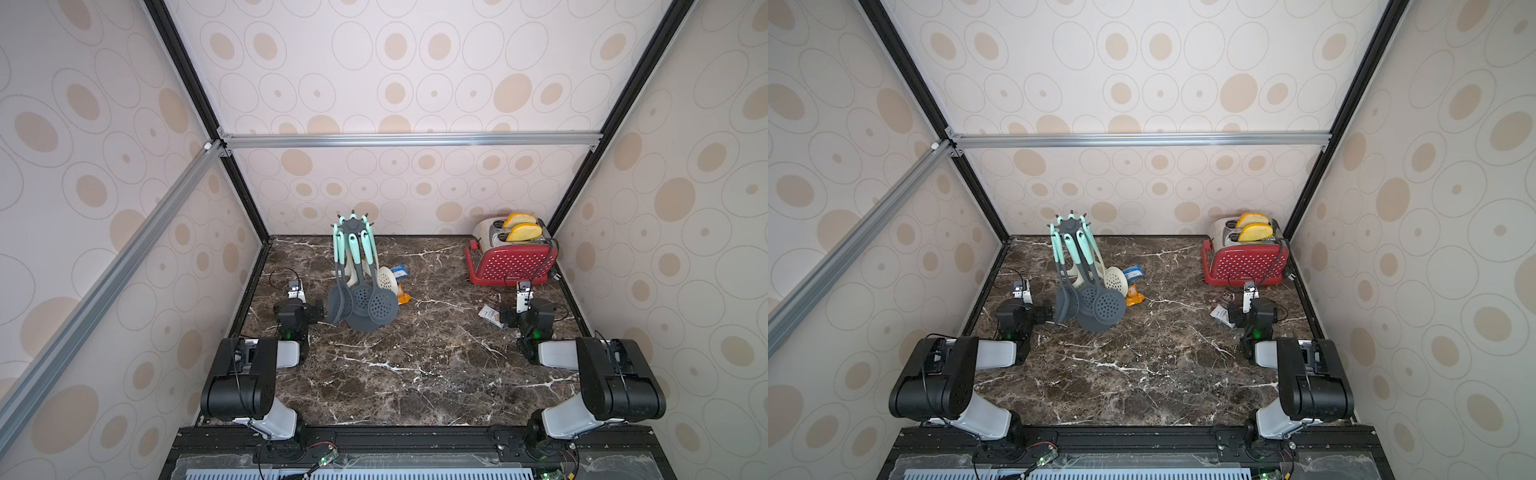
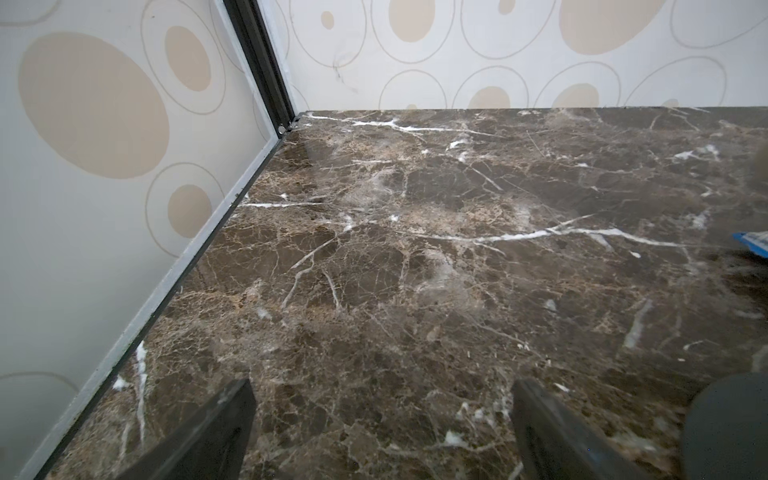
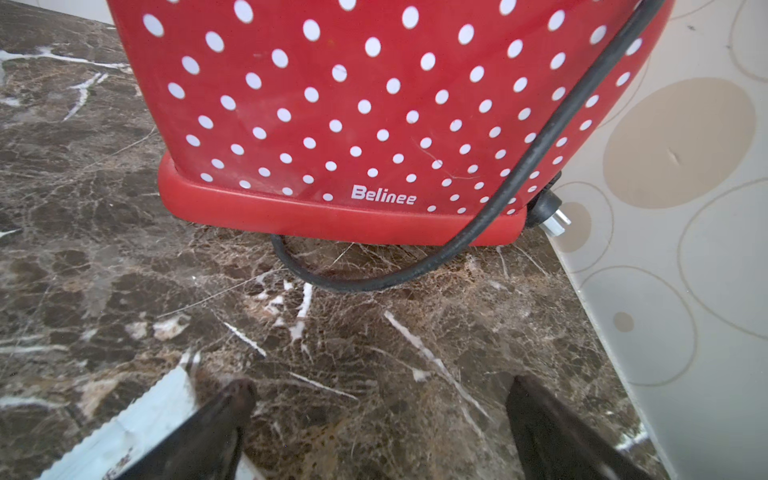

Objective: Hang the skimmer on the kitchen utensil rack
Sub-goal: Reset both arms

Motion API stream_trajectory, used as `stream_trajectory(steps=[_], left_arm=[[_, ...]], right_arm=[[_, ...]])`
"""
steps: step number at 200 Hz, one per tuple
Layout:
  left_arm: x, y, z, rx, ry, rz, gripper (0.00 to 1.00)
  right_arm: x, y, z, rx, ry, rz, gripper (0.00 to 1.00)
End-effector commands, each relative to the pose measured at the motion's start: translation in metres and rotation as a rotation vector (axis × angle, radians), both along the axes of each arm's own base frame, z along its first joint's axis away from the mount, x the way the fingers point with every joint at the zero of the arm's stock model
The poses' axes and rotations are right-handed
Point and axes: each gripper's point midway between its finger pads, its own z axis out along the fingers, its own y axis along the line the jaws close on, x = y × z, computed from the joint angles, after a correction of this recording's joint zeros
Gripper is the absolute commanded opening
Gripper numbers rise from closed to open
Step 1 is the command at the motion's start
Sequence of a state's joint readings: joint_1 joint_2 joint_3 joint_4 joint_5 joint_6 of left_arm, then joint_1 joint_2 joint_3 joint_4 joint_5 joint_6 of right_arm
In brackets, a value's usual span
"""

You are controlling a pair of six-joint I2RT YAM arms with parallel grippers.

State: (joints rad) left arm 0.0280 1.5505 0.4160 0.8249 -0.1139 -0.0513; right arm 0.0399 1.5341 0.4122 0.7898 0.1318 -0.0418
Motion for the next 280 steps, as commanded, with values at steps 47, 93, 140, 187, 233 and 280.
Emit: stream_trajectory(steps=[47, 93, 140, 187, 233, 280], left_arm=[[0.004, 0.000, 0.010, 0.019, -0.020, 0.000, 0.99], [0.004, 0.001, 0.010, 0.019, -0.019, 0.001, 0.99], [0.004, 0.000, 0.010, 0.019, -0.020, 0.000, 0.99], [0.004, 0.001, 0.010, 0.019, -0.020, 0.000, 0.99], [0.005, 0.002, 0.010, -0.008, -0.026, -0.019, 0.99], [0.007, 0.001, 0.008, 0.002, -0.013, -0.013, 0.99]], right_arm=[[-0.001, 0.006, 0.003, 0.013, -0.020, 0.042, 1.00], [-0.019, 0.015, 0.016, 0.012, -0.169, 0.104, 1.00], [0.001, 0.003, 0.004, 0.052, -0.031, 0.050, 1.00], [0.004, 0.012, 0.001, 0.048, 0.002, 0.103, 1.00], [0.004, 0.012, 0.001, 0.050, 0.003, 0.107, 1.00], [0.004, 0.012, 0.001, 0.051, 0.005, 0.107, 1.00]])
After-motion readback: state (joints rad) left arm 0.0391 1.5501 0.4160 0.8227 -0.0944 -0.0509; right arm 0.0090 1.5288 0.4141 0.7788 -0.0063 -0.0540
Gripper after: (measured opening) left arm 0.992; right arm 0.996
